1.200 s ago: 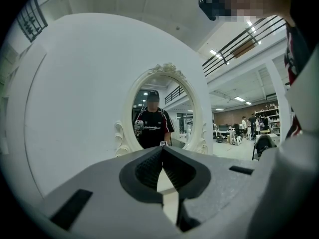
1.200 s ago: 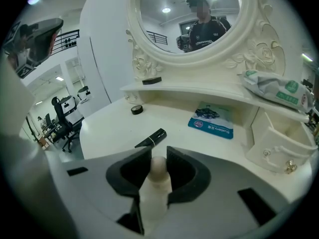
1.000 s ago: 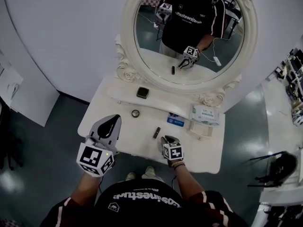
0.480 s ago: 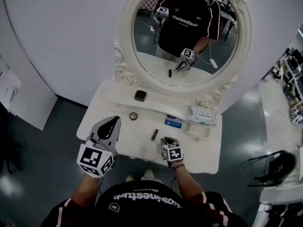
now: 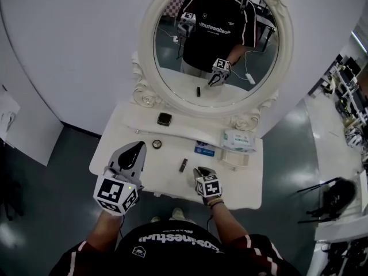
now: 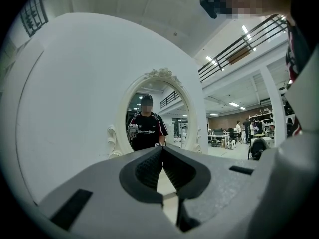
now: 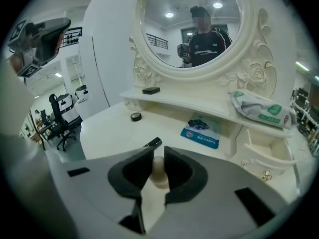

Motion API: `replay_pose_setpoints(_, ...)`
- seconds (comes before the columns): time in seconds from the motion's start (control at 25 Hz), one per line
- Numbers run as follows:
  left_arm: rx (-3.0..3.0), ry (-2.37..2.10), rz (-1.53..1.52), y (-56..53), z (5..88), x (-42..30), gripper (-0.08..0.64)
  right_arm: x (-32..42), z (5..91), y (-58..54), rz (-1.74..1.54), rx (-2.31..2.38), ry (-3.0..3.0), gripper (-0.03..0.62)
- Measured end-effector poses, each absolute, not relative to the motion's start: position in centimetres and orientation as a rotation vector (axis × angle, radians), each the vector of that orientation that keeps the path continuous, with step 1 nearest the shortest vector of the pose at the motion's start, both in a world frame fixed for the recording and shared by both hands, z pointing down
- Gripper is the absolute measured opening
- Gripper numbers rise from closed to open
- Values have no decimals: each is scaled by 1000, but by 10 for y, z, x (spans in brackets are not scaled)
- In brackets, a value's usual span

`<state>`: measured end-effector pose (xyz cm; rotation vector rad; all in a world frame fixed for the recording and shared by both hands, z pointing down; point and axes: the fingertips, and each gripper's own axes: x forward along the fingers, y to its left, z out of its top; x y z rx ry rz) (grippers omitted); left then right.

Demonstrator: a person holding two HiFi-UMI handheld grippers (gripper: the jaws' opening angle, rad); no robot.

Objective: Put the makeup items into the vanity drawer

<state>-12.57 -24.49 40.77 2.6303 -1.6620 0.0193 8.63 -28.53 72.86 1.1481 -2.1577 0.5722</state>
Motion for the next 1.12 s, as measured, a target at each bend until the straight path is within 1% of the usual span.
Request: replay_pose_setpoints(1.12,2795,-1360,-67,-224,401,-94,5,108,629,-231,520,1483,-2206,66)
